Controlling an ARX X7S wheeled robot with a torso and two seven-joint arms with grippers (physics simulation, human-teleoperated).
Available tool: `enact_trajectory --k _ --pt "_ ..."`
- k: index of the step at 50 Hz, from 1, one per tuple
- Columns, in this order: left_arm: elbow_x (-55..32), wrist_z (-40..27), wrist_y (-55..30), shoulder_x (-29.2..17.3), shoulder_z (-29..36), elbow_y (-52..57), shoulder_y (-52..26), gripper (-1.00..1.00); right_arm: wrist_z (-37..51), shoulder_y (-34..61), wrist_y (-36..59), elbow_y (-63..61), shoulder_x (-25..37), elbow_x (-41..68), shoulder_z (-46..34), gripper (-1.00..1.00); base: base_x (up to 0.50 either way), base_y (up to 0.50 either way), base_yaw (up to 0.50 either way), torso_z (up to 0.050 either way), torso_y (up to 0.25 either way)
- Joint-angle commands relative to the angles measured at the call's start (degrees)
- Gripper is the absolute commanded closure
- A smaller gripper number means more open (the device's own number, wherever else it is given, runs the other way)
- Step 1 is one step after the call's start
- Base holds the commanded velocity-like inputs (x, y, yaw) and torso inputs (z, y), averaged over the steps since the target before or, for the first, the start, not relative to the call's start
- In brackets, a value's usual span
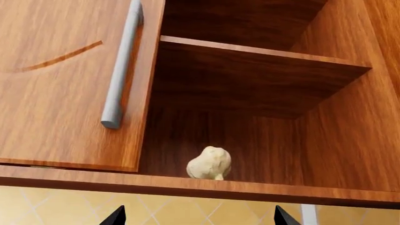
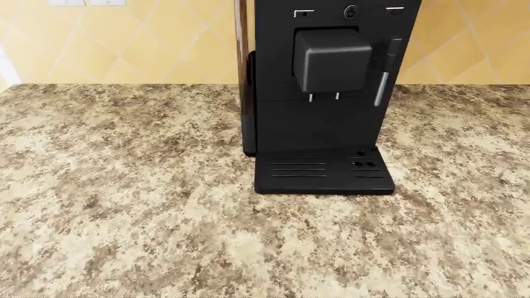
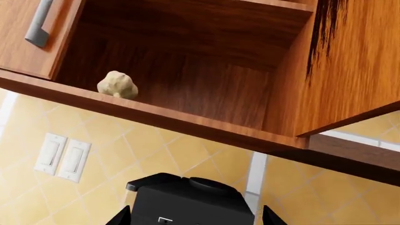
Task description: Pick the peach, ginger from the counter and place them in the cabinet. Then close the cabinet.
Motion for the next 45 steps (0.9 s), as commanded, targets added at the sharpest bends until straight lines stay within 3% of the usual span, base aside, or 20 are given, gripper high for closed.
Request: enact_trajectory --k 1,6,16,27,34,45 --pt "0.0 0.1 0.3 -0.4 0.2 0.0 0.1 -1.0 0.1 0.6 -0.4 0.0 0.1 -0.1 -0.8 -1.0 0.0 0.0 0.0 0.0 0.0" --pt "-0.1 0.1 0.6 -0.7 0.2 0.0 0.1 -1.0 -0.1 0.5 -0.4 0.0 0.0 -0.1 -0.5 -1.0 0.0 0.0 0.0 0.0 0.0" --pt "-0.2 0.2 0.9 -1.1 0.3 0.2 0.4 -1.0 -0.4 -0.7 -0.4 0.1 -0.7 -0.1 0.6 -1.0 0.0 -0.48 0.0 0.0 0.0" --pt "-0.2 0.3 1.4 -1.5 0.3 0.3 0.7 -1.0 -0.5 -0.9 -0.4 0.5 0.3 -0.7 -0.2 -1.0 0.0 0.0 0.0 0.0 0.0" --pt "0.0 0.4 1.6 -1.6 0.4 0.1 0.6 -1.0 -2.0 1.4 2.2 5.5 11.1 -2.4 3.0 -1.0 0.0 0.0 0.0 0.0 0.0" --pt "0.0 0.3 2.0 -1.8 0.9 0.0 0.1 -1.0 -7.7 2.1 1.6 10.5 23.1 -2.2 8.2 -1.0 0.0 0.0 0.0 0.0 0.0"
